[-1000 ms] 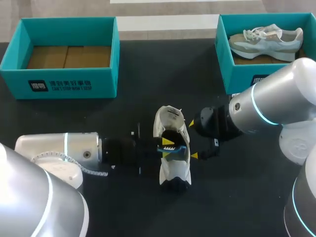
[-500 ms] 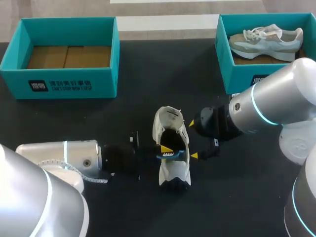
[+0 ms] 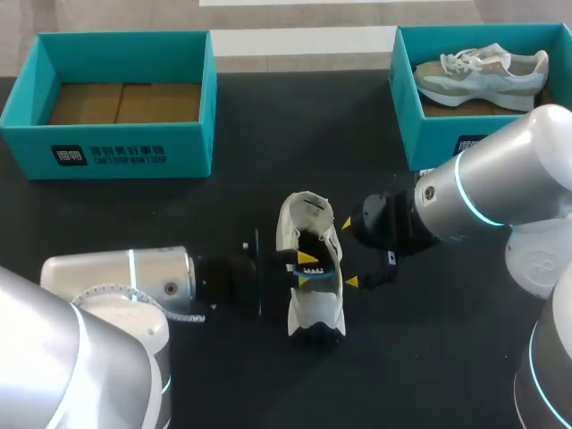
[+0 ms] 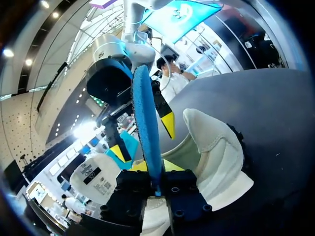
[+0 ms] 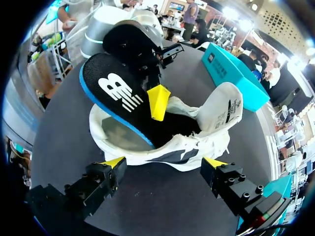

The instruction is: Take the shoe out of the shoebox, open the shoe tongue, remove and reinsert the insole, then place the shoe into the shoebox

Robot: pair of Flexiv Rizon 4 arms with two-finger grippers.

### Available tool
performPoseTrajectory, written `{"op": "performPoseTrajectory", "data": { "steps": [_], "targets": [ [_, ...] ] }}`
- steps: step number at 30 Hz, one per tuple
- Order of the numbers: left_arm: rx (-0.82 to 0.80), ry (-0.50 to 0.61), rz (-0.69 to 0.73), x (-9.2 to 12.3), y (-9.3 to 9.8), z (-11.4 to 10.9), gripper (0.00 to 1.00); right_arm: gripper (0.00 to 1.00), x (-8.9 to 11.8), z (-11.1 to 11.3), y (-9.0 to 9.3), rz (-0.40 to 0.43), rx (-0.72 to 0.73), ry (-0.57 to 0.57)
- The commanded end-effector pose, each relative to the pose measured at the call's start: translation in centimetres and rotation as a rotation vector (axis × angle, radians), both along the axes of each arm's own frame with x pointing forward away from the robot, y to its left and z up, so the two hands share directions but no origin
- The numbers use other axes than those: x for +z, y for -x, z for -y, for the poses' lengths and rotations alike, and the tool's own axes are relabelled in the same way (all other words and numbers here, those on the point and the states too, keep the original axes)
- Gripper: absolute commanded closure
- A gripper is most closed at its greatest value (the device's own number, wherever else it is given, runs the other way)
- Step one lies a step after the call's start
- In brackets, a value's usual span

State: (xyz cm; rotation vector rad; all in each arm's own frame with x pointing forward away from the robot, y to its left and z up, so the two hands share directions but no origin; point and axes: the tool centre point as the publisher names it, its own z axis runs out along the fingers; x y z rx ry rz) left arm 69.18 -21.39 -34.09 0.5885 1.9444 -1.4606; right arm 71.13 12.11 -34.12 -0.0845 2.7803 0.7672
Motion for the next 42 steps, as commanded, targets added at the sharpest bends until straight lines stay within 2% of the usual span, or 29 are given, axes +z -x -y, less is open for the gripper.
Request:
{"op": "performPoseTrajectory", "data": {
  "steps": [1,11,18,20,23,24,30,38,42],
  "targets": [
    [0.009,0.015,0.014,0.9,0.5,-0.5,0.54,0.00,0.0,0.0,0.1,0.002,-0.002,0.000],
    [-0.008,-0.001,0.036,3.3,1.3,-0.8,0.55,0.00,0.0,0.0,0.1,0.002,-0.002,0.000],
    [0.000,-0.062,0.015,2.9,2.2,-1.5,0.58,0.00,0.0,0.0,0.1,0.002,-0.002,0.000],
    [0.000,-0.065,0.013,2.7,2.5,-1.5,0.65,0.00,0.0,0.0,0.1,0.002,-0.002,0.000],
    [-0.002,-0.072,0.007,2.2,2.8,-1.3,0.93,0.00,0.0,0.0,0.1,0.002,-0.002,0.000],
    [-0.003,-0.072,0.006,2.1,2.8,-1.2,1.00,0.00,0.0,0.0,0.1,0.002,-0.002,0.000],
    [-0.002,-0.087,0.022,0.5,2.7,-0.5,1.00,0.00,0.0,0.0,0.1,0.002,-0.002,0.000],
    [0.013,-0.107,0.057,-1.1,0.5,-0.3,1.00,0.00,0.0,0.0,0.1,0.002,-0.002,0.000],
    [0.011,-0.116,0.053,-1.5,0.0,-0.3,1.00,0.00,0.0,0.0,0.1,0.002,-0.002,0.000]
  ]
}}
